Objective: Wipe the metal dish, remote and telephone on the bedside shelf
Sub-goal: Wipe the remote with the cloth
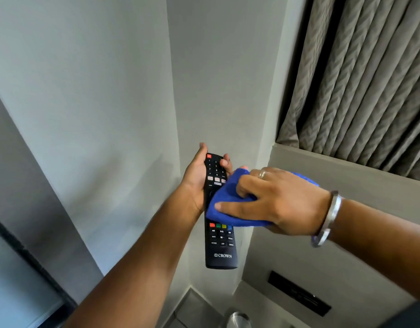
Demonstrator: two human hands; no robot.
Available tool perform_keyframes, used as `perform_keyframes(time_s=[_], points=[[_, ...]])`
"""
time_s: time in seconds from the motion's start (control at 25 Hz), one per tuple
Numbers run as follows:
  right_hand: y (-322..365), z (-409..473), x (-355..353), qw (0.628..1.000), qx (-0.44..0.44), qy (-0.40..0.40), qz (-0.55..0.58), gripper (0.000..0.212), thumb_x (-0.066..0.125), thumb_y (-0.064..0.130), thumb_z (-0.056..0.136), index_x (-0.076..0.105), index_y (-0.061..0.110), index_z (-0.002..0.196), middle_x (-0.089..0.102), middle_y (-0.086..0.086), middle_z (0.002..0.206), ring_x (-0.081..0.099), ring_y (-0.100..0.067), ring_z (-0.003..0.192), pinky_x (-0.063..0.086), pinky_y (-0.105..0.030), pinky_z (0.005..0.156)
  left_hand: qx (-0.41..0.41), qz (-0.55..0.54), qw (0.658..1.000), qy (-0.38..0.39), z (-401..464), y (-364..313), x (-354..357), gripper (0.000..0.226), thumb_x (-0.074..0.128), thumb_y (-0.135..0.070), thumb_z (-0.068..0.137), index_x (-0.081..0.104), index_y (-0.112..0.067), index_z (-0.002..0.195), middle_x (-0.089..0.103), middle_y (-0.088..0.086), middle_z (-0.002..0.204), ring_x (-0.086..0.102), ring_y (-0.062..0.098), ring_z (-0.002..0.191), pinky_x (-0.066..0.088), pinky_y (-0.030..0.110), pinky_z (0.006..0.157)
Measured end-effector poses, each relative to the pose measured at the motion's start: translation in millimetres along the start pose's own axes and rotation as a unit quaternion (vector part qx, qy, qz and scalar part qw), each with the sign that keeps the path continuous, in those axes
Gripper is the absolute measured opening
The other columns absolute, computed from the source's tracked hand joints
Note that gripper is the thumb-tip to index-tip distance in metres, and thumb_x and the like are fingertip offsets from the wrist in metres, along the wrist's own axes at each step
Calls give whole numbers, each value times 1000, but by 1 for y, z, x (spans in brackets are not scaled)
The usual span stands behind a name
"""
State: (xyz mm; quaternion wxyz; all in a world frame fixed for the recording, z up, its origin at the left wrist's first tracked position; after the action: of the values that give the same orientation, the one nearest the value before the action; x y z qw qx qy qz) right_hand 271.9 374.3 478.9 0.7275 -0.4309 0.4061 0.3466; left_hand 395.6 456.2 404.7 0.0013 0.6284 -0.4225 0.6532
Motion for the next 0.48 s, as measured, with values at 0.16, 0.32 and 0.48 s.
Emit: perform_keyframes(time_s=[0.16, 0.32, 0.48], points=[[35, 0, 35, 995, -22, 50, 85, 49, 58, 17, 83, 51, 30, 131, 46, -2, 88, 34, -12, 68, 33, -26, 58, 30, 11, 999, 37, 0, -15, 12, 70, 39, -75, 89, 60, -9, 85, 57, 0, 56, 73, 34, 72, 61, 47, 69], [61, -37, 65, 977, -113, 174, 48, 45, 59, 19, 81, 49, 33, 122, 43, 1, 87, 43, -18, 68, 46, -31, 63, 3, -23, 998, 54, -10, -33, 11, 69, 37, -72, 92, 56, -6, 86, 57, 2, 55, 73, 33, 67, 63, 47, 60], [34, -51, 45, 991, -50, 123, 30, 44, 60, 21, 83, 52, 32, 124, 49, 2, 82, 43, -16, 64, 44, -28, 58, 25, 19, 997, 65, -18, -41, 9, 67, 38, -71, 93, 57, -7, 88, 59, 1, 59, 74, 34, 74, 62, 48, 67]])
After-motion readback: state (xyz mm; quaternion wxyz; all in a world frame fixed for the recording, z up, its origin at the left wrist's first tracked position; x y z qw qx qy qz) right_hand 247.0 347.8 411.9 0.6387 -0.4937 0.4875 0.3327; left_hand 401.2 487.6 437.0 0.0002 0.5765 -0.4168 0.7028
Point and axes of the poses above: each hand's wrist, its own z-axis towards the middle knuckle, its own x-axis out of the palm, y = z × x, the point moved 6 cm from there along z, towards the middle knuckle
